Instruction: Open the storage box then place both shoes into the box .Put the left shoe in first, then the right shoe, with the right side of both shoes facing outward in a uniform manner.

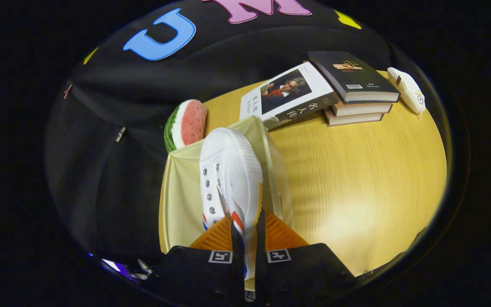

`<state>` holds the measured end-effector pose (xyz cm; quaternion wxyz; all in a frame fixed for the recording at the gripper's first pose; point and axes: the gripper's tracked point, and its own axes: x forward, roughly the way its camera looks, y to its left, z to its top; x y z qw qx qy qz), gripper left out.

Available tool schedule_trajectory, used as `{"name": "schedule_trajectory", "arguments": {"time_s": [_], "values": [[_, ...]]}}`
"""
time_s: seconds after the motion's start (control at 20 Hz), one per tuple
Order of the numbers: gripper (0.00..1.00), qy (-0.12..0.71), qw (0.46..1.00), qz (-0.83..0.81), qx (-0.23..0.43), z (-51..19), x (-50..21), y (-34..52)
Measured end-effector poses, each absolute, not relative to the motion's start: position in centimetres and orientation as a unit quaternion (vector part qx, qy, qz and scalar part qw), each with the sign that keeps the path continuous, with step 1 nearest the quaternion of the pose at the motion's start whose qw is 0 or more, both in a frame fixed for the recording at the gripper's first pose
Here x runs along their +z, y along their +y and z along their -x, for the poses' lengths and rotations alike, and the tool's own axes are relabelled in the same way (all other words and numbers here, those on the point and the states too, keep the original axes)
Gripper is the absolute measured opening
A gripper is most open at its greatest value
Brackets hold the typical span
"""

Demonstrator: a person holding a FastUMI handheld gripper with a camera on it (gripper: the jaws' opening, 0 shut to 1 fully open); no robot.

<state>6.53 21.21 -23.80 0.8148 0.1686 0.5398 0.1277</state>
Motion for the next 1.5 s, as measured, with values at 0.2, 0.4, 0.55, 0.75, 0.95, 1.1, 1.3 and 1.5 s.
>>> {"name": "schedule_trajectory", "arguments": {"time_s": [0.2, 0.4, 0.55, 0.75, 0.95, 1.1, 1.3, 1.5], "values": [[0.15, 0.551, 0.813, -0.153, 0.111, -6.8, -25.6, 22.2], [0.27, 0.54, 0.822, -0.133, 0.123, -6.3, -24.8, 23.8], [0.64, 0.492, 0.843, -0.158, 0.149, -7.2, -19.9, 25.2], [0.99, 0.407, 0.889, -0.105, 0.18, -7.4, -13.2, 23.9], [0.99, 0.3, 0.937, -0.048, 0.173, -7.2, -6.2, 20.1], [0.99, 0.234, 0.961, -0.031, 0.141, -6.9, -2.2, 15.8], [0.99, 0.131, 0.989, -0.018, 0.066, -6.7, 3.1, 8.1], [0.98, 0.078, 0.996, -0.031, 0.026, -5.6, 6.1, 1.7]]}}
